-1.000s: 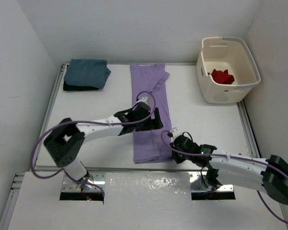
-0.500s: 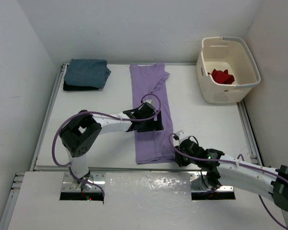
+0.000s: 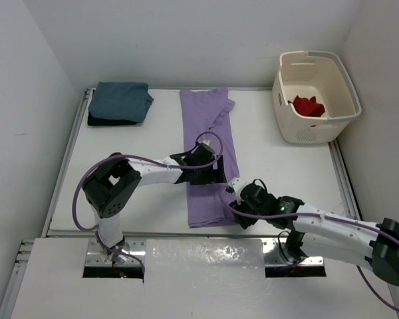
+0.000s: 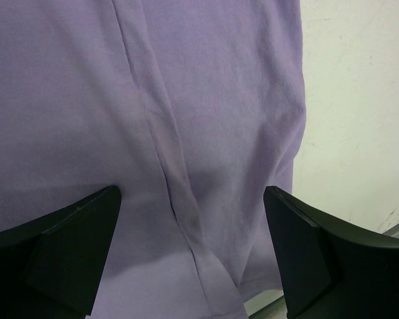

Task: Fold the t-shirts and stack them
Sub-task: Rotate the tshirt 90 degrees

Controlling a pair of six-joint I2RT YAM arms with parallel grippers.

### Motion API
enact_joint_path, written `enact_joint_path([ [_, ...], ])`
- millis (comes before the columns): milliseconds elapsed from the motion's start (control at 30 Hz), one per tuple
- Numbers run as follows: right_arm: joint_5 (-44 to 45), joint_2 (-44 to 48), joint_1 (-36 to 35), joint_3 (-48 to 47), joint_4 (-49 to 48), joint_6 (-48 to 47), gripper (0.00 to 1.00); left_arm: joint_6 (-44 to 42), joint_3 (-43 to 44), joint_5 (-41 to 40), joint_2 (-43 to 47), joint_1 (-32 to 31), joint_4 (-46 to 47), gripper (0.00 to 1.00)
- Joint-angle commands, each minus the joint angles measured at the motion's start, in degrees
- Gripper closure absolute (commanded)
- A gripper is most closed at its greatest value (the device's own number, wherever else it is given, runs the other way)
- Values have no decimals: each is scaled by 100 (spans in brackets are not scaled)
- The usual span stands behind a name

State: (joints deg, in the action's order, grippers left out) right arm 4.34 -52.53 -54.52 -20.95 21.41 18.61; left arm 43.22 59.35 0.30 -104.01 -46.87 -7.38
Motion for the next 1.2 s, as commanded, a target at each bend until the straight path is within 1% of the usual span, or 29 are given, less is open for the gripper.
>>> enact_joint_path([
  [0,-47,-248,-6,-243,-93,-332,52,-94,-29,155,-23,29,228,12],
  [100,102,-372,-15,-243,-207,-367,54,-103,-29,138,-23,29,210,13],
  [200,436,-407,-15,-234,-365,-315,58,-103,-29,155,-32,29,219,13],
  [333,402,-486,-14,-190,-646,-235,58,-112,-47,173,-23,29,237,13],
  [500,392,-644,-6,-199,-699,-253,59,-121,-64,155,-6,20,228,14],
  [567,340,-697,-15,-199,-752,-270,59,-130,-55,164,-23,29,228,15],
  [600,322,-723,-15,-190,-761,-270,62,-130,-55,164,-32,29,228,15],
  [633,331,-749,-15,-190,-761,-262,67,-130,-55,164,-41,29,237,15],
  [700,348,-758,-15,-181,-822,-253,74,-130,-55,164,-41,29,254,15],
  [733,340,-758,-15,-181,-849,-253,80,-130,-55,173,-49,29,246,15],
  [800,348,-758,-15,-199,-867,-244,87,-130,-47,181,-58,29,245,16],
  [833,357,-758,-15,-208,-875,-244,94,-130,-47,181,-67,29,254,16],
  [900,314,-776,-6,-190,-867,-279,100,-147,-47,190,-67,29,254,16],
  [1100,120,-653,-14,-112,-735,-77,100,-165,-29,181,-76,29,219,17],
  [1167,85,-399,-14,-24,-630,63,100,-156,-38,181,-76,29,219,18],
])
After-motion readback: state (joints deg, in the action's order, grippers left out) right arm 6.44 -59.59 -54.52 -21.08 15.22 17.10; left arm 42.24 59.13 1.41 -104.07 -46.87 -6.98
